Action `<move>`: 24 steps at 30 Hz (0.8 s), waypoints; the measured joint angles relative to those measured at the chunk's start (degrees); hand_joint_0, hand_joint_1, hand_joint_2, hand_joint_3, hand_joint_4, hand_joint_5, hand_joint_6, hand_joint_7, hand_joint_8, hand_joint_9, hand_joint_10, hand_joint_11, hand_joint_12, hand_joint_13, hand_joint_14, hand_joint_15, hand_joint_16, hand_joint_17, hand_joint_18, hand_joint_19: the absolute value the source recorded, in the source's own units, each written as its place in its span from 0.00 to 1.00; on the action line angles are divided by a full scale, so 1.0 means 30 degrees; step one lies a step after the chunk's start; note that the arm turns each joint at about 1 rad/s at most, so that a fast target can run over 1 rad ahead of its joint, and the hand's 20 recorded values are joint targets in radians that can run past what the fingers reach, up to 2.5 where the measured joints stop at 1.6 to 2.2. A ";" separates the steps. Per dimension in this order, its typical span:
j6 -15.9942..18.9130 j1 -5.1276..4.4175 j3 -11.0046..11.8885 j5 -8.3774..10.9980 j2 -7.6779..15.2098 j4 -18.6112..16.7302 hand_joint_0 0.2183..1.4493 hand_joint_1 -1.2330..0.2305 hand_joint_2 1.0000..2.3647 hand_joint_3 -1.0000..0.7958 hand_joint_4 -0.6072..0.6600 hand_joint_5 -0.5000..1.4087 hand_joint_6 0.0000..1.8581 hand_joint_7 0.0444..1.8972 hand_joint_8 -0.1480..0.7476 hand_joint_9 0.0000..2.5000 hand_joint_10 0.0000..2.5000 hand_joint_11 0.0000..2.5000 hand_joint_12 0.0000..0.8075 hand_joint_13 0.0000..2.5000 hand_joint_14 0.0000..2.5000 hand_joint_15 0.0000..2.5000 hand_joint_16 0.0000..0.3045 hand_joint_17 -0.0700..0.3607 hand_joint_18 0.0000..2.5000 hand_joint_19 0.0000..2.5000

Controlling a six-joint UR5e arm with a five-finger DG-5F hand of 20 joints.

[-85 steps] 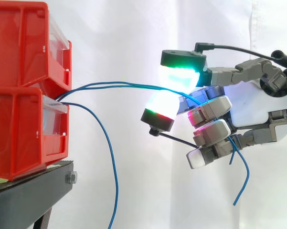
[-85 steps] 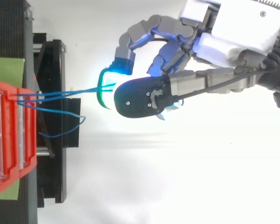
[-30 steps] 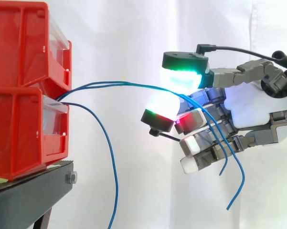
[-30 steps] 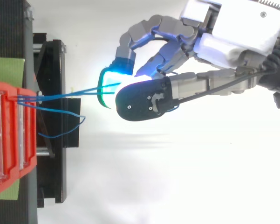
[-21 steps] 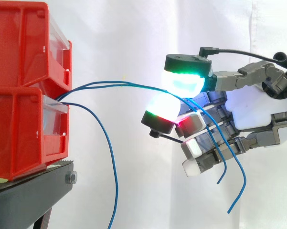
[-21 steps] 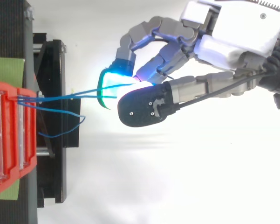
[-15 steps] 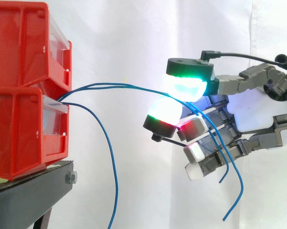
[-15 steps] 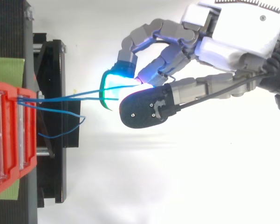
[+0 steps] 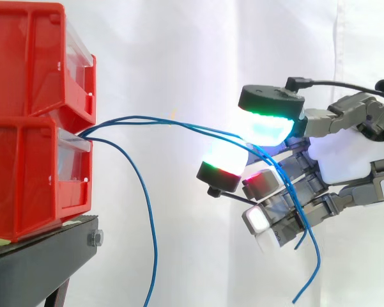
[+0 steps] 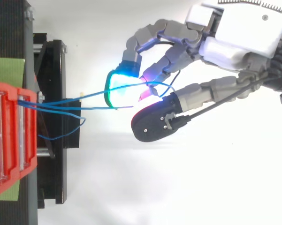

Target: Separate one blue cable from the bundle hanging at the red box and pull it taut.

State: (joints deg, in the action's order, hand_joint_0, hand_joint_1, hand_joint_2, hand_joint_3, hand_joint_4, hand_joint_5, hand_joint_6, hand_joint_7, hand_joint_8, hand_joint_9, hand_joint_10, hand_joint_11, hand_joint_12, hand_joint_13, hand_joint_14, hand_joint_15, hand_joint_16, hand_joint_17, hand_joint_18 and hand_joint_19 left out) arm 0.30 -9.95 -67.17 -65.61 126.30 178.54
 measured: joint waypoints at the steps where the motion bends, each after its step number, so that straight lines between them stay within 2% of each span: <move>1: 0.0064 0.0002 0.0001 -0.0026 0.0000 0.0067 0.20 0.37 0.00 0.28 0.57 0.14 0.48 0.42 0.51 0.39 0.00 0.53 0.49 0.29 0.01 0.25 0.18 0.45 0.26 0.22; 3: 0.0155 0.0005 0.0002 -0.0049 -0.0003 0.0137 0.21 0.42 0.00 0.28 0.58 0.14 0.48 0.42 0.51 0.39 0.00 0.52 0.48 0.29 0.01 0.25 0.18 0.45 0.25 0.22; 5: 0.0238 0.0009 0.0002 -0.0064 -0.0007 0.0186 0.29 0.54 0.00 0.28 0.55 0.15 0.47 0.45 0.48 0.39 0.01 0.52 0.45 0.28 0.01 0.25 0.16 0.42 0.24 0.23; 6: 0.0260 0.0010 0.0003 -0.0072 -0.0006 0.0202 0.30 0.55 0.00 0.28 0.55 0.15 0.47 0.46 0.48 0.40 0.01 0.52 0.45 0.28 0.01 0.25 0.16 0.42 0.24 0.23; 9: 0.0297 0.0016 0.0003 -0.0082 -0.0004 0.0269 0.33 0.53 0.00 0.29 0.55 0.15 0.47 0.47 0.48 0.40 0.01 0.52 0.45 0.29 0.01 0.25 0.16 0.42 0.24 0.23; 11: 0.0304 0.0019 0.0004 -0.0082 -0.0003 0.0307 0.33 0.49 0.01 0.35 0.55 0.14 0.47 0.48 0.48 0.40 0.01 0.53 0.45 0.29 0.01 0.25 0.16 0.42 0.24 0.23; 17: 0.0308 0.0031 0.0005 -0.0085 -0.0042 0.0336 0.33 0.43 0.02 0.42 0.55 0.14 0.48 0.49 0.48 0.40 0.01 0.54 0.46 0.29 0.01 0.26 0.16 0.42 0.25 0.23; 24: 0.0450 0.0160 0.0006 -0.0091 -0.0081 0.0487 0.35 0.38 0.02 0.43 0.51 0.14 0.49 0.48 0.47 0.40 0.00 0.56 0.46 0.29 0.01 0.25 0.16 0.42 0.25 0.23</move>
State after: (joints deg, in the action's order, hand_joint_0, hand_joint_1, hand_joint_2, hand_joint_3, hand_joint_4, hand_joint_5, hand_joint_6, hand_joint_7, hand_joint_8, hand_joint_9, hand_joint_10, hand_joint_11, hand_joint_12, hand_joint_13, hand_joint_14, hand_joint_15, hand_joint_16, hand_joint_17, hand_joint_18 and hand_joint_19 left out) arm 1.65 -9.47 -67.15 -65.89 126.06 180.00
